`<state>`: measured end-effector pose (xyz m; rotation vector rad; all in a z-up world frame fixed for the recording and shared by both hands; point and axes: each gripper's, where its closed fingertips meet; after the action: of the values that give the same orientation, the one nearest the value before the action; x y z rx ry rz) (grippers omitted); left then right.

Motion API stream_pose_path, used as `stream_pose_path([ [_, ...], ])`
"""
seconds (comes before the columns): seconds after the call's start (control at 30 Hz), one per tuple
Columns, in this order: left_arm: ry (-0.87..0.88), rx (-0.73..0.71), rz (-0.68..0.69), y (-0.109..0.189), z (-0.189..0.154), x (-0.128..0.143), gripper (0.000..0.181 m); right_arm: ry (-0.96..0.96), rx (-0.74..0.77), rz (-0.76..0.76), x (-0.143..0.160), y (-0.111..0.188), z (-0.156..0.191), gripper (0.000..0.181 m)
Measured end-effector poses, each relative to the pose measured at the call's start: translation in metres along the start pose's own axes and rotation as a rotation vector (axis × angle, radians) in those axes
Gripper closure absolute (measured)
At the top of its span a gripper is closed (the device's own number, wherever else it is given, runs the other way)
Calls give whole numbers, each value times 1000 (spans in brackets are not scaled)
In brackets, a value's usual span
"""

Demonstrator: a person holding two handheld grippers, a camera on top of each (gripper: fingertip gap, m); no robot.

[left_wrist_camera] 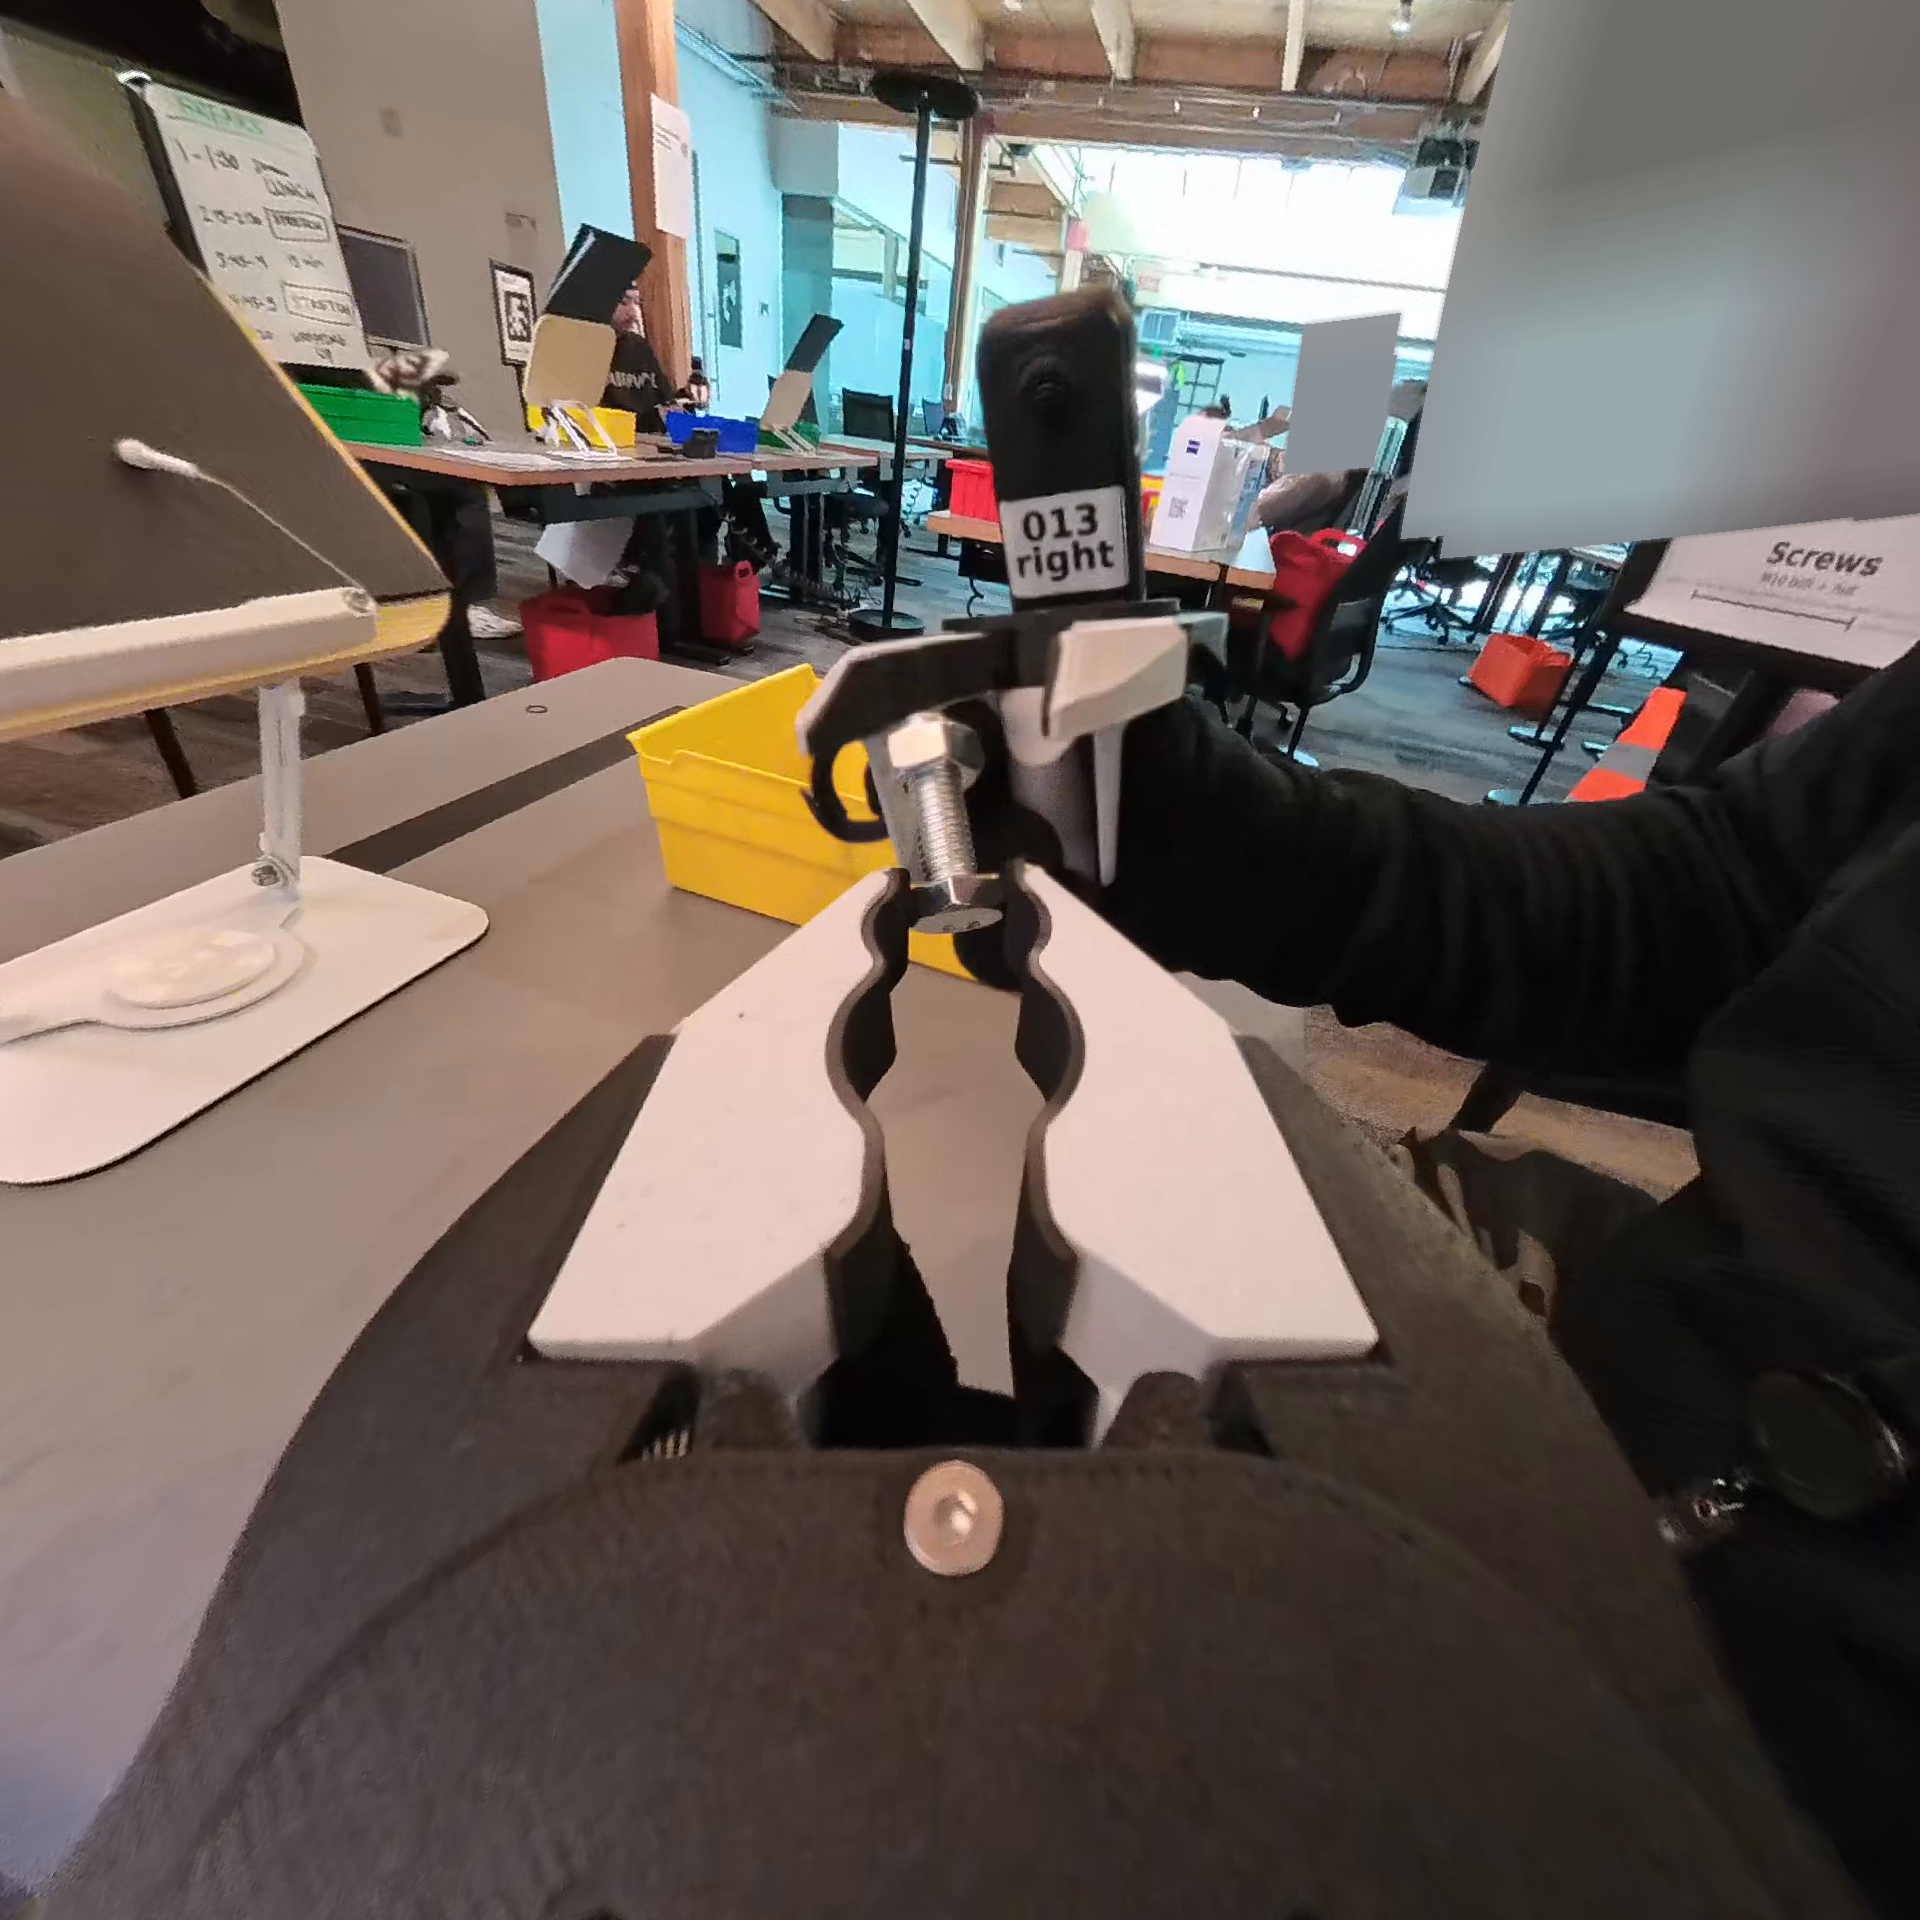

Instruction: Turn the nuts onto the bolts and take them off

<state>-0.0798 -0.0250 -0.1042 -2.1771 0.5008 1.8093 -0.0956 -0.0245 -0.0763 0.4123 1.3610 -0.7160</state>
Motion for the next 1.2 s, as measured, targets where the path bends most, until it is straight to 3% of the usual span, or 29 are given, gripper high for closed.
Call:
stream_pose_path([
  [0.13, -23, 0, -7, -3, -4, -2, 165, -23, -32, 46, 9, -5, 6, 164],
  [0.3, -25, 5, 7, -4, -5, 0, 165, 3, -21, 77, 9, -6, 9, 164],
  [0.53, -55, 8, 118, -9, -7, 10, 164, 133, 15, 252, 16, -5, 12, 165],
  [0.9, -58, 7, 154, -12, -8, 16, 164, 149, 12, 277, 21, -6, 14, 165],
  [1.2, -61, -20, 174, -11, -2, 17, 151, 149, 4, 266, 20, -5, 14, 165],
])
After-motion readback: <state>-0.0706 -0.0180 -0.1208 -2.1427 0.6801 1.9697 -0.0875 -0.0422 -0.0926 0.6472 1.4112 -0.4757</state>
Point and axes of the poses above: each gripper's, where its closed fingertips meet, y back along the fingers, x out of its underside, z = x × y across the jaws, and after that the axes turned 4 degrees about y, right-handed
